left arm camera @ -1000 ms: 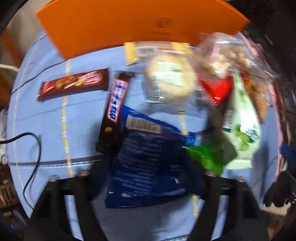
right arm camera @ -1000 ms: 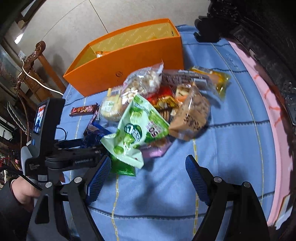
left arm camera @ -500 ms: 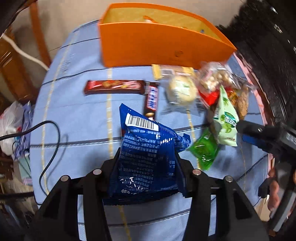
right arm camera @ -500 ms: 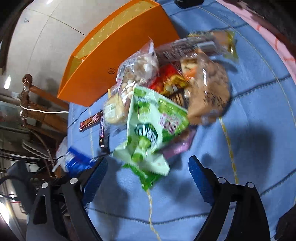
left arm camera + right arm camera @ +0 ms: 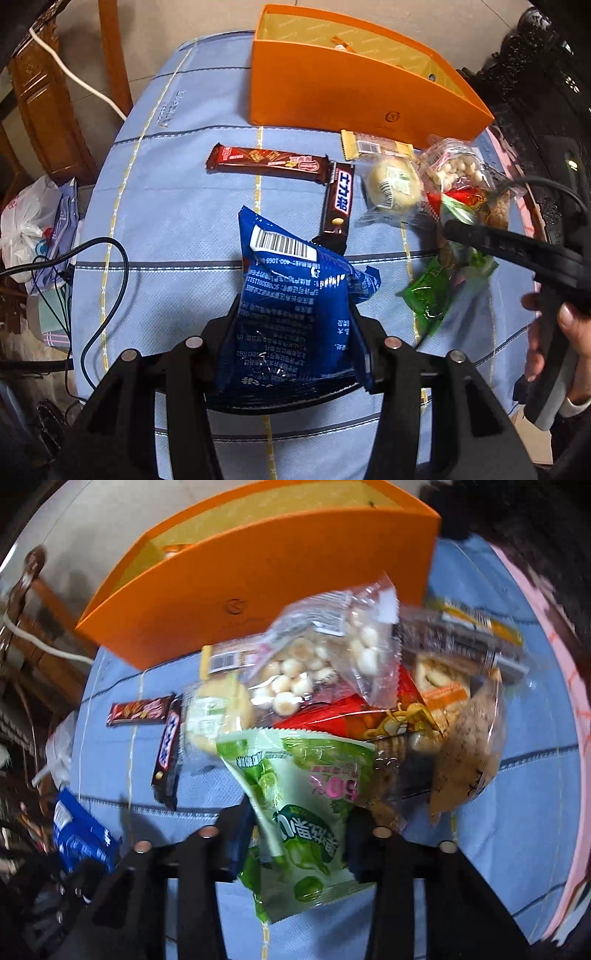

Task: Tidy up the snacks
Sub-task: 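Carry both bags into the orange box and open both tools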

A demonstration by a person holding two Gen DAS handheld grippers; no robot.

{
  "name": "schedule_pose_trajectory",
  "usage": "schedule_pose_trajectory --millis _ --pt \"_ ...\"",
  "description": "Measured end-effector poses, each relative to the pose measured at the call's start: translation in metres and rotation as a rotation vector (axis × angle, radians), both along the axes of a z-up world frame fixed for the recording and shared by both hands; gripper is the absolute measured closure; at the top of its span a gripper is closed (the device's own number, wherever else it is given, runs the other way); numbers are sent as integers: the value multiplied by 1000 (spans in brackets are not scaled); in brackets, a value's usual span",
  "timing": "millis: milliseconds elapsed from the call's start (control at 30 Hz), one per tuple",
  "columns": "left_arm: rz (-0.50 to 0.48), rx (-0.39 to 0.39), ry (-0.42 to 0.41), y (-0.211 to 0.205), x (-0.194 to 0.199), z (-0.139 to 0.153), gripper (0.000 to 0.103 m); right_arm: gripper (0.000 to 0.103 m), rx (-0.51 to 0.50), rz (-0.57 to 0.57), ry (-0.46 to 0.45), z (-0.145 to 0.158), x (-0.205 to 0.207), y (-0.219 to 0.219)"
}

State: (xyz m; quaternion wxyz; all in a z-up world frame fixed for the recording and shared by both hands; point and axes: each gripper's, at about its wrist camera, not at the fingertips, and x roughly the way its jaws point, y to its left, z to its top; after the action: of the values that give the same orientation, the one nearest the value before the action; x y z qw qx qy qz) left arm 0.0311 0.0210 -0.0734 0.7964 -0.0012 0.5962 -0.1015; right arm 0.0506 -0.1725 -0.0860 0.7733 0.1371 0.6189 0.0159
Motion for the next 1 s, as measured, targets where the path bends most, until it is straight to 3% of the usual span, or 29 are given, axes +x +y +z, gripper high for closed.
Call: schedule_pose_trajectory --millis 200,467,633,833,1000 --pt "-1 -16 -40 5 3 16 54 66 81 22 -106 37 -32 -22" --pt "-16 -50 -117 -7 32 56 53 66 58 5 -198 72 -39 -48" --pt "-39 -59 -165 -23 60 82 53 66 21 18 -306 106 -8 -59" --pt "-47 -86 -231 -50 122 116 53 65 -26 36 -424 137 53 -63" --pt "-18 -131 -209 -64 175 117 53 65 -62 64 -451 133 96 -63"
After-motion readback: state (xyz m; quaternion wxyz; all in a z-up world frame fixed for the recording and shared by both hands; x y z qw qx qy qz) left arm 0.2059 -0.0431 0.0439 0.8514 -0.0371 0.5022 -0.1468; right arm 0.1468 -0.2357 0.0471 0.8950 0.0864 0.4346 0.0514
